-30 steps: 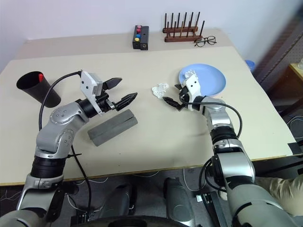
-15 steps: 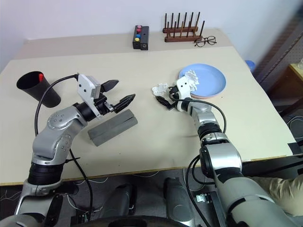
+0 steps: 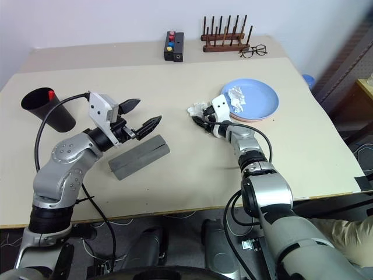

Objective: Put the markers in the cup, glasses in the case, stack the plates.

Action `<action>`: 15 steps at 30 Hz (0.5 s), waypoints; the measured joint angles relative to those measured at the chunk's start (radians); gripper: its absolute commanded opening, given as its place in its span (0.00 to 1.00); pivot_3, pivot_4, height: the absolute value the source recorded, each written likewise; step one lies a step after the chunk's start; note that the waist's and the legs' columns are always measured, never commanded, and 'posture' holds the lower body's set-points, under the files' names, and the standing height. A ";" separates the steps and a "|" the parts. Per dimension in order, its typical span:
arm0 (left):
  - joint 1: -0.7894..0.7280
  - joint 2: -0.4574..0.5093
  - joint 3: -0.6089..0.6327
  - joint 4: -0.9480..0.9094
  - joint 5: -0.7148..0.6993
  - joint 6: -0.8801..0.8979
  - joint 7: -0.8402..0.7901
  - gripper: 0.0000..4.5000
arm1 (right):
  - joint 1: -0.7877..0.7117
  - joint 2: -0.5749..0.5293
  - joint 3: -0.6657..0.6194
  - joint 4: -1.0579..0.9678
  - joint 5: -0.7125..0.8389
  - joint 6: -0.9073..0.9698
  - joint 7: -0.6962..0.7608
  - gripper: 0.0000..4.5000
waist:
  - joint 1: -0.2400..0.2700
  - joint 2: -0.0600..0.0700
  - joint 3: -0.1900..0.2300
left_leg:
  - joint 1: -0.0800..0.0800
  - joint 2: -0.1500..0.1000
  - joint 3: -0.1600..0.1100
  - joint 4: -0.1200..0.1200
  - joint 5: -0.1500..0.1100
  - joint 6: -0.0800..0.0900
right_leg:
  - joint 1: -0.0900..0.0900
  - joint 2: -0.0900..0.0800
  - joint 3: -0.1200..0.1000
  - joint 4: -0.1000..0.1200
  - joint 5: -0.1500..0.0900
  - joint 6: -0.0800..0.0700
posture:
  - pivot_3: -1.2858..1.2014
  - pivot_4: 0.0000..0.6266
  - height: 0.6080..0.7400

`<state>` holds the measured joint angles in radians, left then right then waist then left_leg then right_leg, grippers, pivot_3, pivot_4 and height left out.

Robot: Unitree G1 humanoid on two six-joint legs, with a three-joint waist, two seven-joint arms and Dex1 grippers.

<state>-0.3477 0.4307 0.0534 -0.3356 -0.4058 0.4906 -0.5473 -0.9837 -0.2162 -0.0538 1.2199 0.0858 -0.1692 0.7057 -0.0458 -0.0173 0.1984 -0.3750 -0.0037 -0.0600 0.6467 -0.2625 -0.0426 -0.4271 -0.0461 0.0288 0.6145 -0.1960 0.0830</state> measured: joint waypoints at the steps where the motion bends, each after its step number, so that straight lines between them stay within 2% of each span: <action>1: 0.000 0.000 0.000 0.000 0.000 0.000 0.000 1.00 | 0.000 0.000 0.000 0.000 -0.004 -0.004 -0.004 0.02 | 0.000 0.000 0.000 | 0.000 0.000 0.000 0.000 0.000 0.000 | 0.000 0.000 0.000 0.000 0.000 0.000 | 0.52 0.24 1.00; 15: -0.003 -0.020 -0.004 0.014 0.001 -0.006 -0.007 1.00 | 0.000 -0.010 -0.023 -0.037 -0.020 -0.064 -0.030 0.02 | 0.000 0.000 0.000 | 0.000 0.000 0.000 0.000 0.000 0.000 | 0.000 0.000 0.000 0.000 0.000 0.000 | 0.52 0.24 1.00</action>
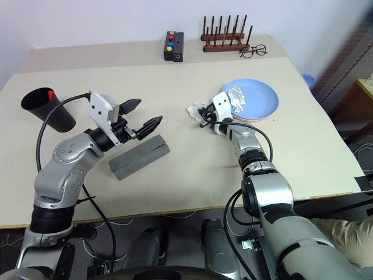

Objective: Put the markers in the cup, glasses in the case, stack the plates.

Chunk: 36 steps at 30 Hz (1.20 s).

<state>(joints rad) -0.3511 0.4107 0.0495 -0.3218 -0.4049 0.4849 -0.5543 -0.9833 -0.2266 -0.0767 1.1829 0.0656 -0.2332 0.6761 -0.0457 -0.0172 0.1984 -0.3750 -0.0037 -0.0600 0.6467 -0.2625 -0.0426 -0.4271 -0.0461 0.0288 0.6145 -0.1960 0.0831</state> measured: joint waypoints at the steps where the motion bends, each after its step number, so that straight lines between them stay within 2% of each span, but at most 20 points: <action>1: -0.001 -0.002 -0.002 0.004 0.000 -0.001 -0.002 1.00 | 0.000 -0.002 -0.007 -0.011 0.003 -0.002 0.002 0.02 | 0.000 0.000 0.000 | 0.000 0.000 0.000 0.000 0.000 0.000 | 0.000 0.000 0.000 0.000 0.000 0.000 | 0.52 0.24 1.00; 14: -0.024 -0.012 -0.026 0.045 0.001 -0.022 -0.017 1.00 | -0.020 -0.047 -0.030 -0.108 0.037 -0.011 0.001 0.02 | 0.000 0.000 0.000 | 0.000 0.000 0.000 0.000 0.000 0.000 | 0.000 0.000 0.000 0.000 0.000 0.000 | 0.52 0.24 1.00; 21: -0.030 -0.018 -0.028 0.045 0.001 -0.032 -0.015 1.00 | -0.091 -0.126 -0.060 -0.075 0.035 -0.032 -0.102 0.02 | 0.001 0.000 0.000 | 0.000 0.000 0.000 0.000 0.000 0.000 | 0.000 0.000 0.000 -0.001 -0.002 -0.003 | 0.52 0.24 1.00; 36: -0.030 -0.025 -0.029 0.045 0.001 -0.032 -0.010 1.00 | -0.095 -0.293 -0.088 0.049 -0.006 -0.039 -0.298 0.02 | 0.000 0.000 0.000 | -0.001 0.000 0.000 -0.001 0.000 0.000 | 0.000 0.000 0.000 -0.001 -0.002 -0.003 | 0.52 0.24 1.00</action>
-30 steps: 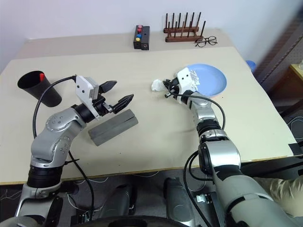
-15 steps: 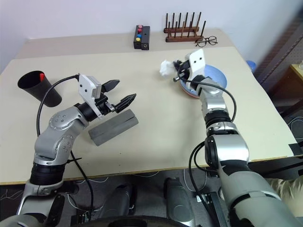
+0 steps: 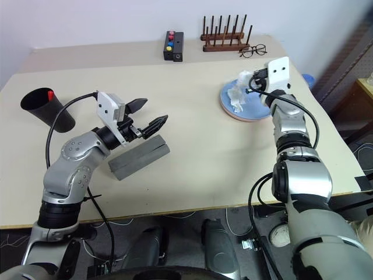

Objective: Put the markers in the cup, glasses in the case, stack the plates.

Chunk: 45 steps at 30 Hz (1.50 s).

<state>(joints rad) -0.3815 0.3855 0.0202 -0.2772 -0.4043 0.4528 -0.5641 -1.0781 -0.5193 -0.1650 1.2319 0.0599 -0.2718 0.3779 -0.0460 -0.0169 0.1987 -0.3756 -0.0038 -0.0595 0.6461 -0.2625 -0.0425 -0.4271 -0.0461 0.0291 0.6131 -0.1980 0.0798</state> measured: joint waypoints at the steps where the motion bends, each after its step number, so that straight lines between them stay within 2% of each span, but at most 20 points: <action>1: 0.000 -0.001 -0.001 0.000 0.000 0.000 0.000 1.00 | 0.000 -0.008 -0.001 0.001 -0.001 0.000 -0.008 0.02 | 0.000 0.000 0.000 | 0.000 0.000 0.000 0.000 0.000 0.000 | 0.000 0.000 0.000 0.000 0.000 0.000 | 0.52 0.24 1.00; 12: -0.006 -0.005 -0.006 0.009 0.000 -0.002 -0.005 1.00 | 0.021 -0.017 -0.005 0.002 0.000 0.005 0.022 0.02 | 0.001 0.000 0.000 | 0.000 0.000 0.000 0.000 0.000 0.000 | 0.000 0.000 0.000 0.000 0.000 0.000 | 0.52 0.24 1.00; 15: -0.006 -0.005 -0.006 0.012 0.000 -0.002 -0.005 1.00 | 0.039 -0.017 -0.005 0.002 0.000 0.009 0.036 0.21 | 0.001 0.000 0.000 | 0.000 0.000 0.000 0.000 0.000 0.000 | 0.000 0.000 0.000 0.000 0.000 0.000 | 0.52 0.24 1.00; 22: -0.007 -0.006 -0.007 0.020 0.000 -0.003 -0.005 1.00 | 0.049 -0.017 -0.006 0.009 0.000 0.026 0.049 0.96 | 0.000 0.000 0.000 | 0.000 0.000 0.000 0.000 0.000 0.000 | 0.000 0.000 0.000 0.000 0.000 0.000 | 0.52 0.24 1.00; 23: -0.007 -0.006 -0.007 0.020 0.001 -0.003 -0.005 1.00 | 0.049 -0.017 -0.006 0.010 0.000 0.026 0.049 0.98 | 0.000 0.000 0.000 | 0.000 0.000 0.000 0.000 0.000 0.000 | 0.000 0.000 0.000 0.000 0.000 0.000 | 0.52 0.24 1.00; 32: -0.007 -0.019 -0.006 0.024 0.006 -0.020 0.010 1.00 | 0.049 -0.017 -0.006 -0.006 0.002 0.022 0.088 0.98 | 0.000 0.000 0.000 | 0.000 0.000 0.000 0.000 0.000 0.000 | 0.000 0.000 0.000 0.000 0.000 0.000 | 0.52 0.24 1.00; 39: -0.007 0.044 0.000 0.045 -0.002 -0.027 -0.063 1.00 | 0.065 -0.018 0.033 -0.183 0.024 0.042 0.372 0.98 | 0.000 0.000 0.000 | 0.000 0.000 0.000 0.000 0.000 0.000 | 0.000 0.000 0.000 0.000 0.000 0.001 | 0.52 0.24 1.00; 45: 0.032 0.148 0.053 0.043 -0.020 -0.050 -0.141 1.00 | 0.235 -0.091 0.088 -0.516 0.080 0.207 0.640 0.98 | 0.004 0.001 0.000 | 0.000 0.000 0.000 0.000 0.000 0.000 | 0.000 -0.001 0.000 0.000 -0.001 0.002 | 0.52 0.24 1.00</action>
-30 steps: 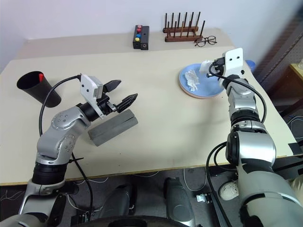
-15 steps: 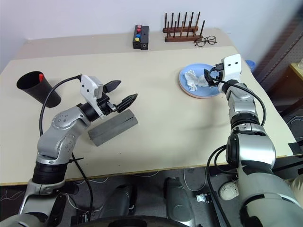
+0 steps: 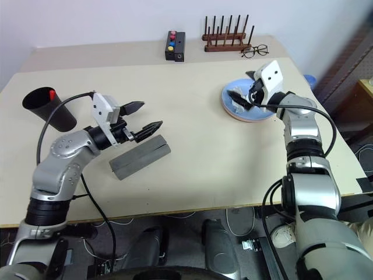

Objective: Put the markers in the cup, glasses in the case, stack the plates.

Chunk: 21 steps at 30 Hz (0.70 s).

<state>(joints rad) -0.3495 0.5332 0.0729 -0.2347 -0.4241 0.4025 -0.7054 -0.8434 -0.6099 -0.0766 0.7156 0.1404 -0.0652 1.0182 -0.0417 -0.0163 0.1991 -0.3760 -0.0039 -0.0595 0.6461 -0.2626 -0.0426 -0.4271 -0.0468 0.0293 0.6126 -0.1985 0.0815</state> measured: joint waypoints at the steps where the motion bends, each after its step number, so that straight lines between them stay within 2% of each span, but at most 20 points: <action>1: 0.026 -0.010 0.021 -0.003 0.004 -0.038 0.007 1.00 | 0.042 -0.030 0.001 -0.082 0.018 0.050 0.035 0.98 | 0.001 0.001 0.000 | 0.000 0.000 0.000 0.000 0.000 0.000 | 0.000 -0.001 0.000 0.000 0.000 0.000 | 0.52 0.24 1.00; 8: 0.256 -0.011 0.120 -0.065 -0.005 -0.187 -0.019 1.00 | 0.312 -0.180 -0.035 -0.533 0.145 0.332 0.118 0.98 | 0.000 0.000 0.000 | 0.001 0.001 0.000 0.000 0.000 0.000 | 0.000 0.000 0.000 0.000 -0.003 0.002 | 0.52 0.24 1.00; 11: 0.356 0.010 0.188 -0.117 -0.094 -0.171 -0.065 1.00 | 0.442 -0.209 -0.081 -0.693 0.193 0.424 0.102 0.98 | 0.001 0.000 0.000 | 0.000 0.001 0.001 0.001 -0.001 0.000 | 0.000 0.000 0.000 0.000 -0.004 0.002 | 0.52 0.24 1.00; 16: 0.525 0.000 0.263 -0.157 -0.140 -0.231 -0.121 1.00 | 0.636 -0.207 -0.169 -0.872 0.256 0.483 0.044 0.98 | 0.002 0.000 0.000 | -0.001 0.001 0.001 0.001 -0.001 0.000 | -0.001 -0.001 0.000 -0.003 -0.004 0.002 | 0.52 0.24 1.00; 21: 0.609 -0.057 0.277 -0.161 -0.132 -0.323 -0.120 1.00 | 0.750 -0.153 -0.211 -0.918 0.279 0.481 -0.020 0.98 | 0.004 0.000 0.000 | -0.003 0.002 0.001 0.002 -0.001 0.000 | -0.001 -0.001 0.000 -0.008 -0.004 0.002 | 0.52 0.24 1.00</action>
<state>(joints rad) 0.2597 0.4767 0.3501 -0.3957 -0.5562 0.0799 -0.8257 -0.0939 -0.7627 -0.2880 -0.2027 0.4190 0.4154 0.9980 -0.0376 -0.0165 0.1993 -0.3788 -0.0021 -0.0581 0.6478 -0.2635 -0.0428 -0.4277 -0.0476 0.0290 0.6041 -0.2025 0.0831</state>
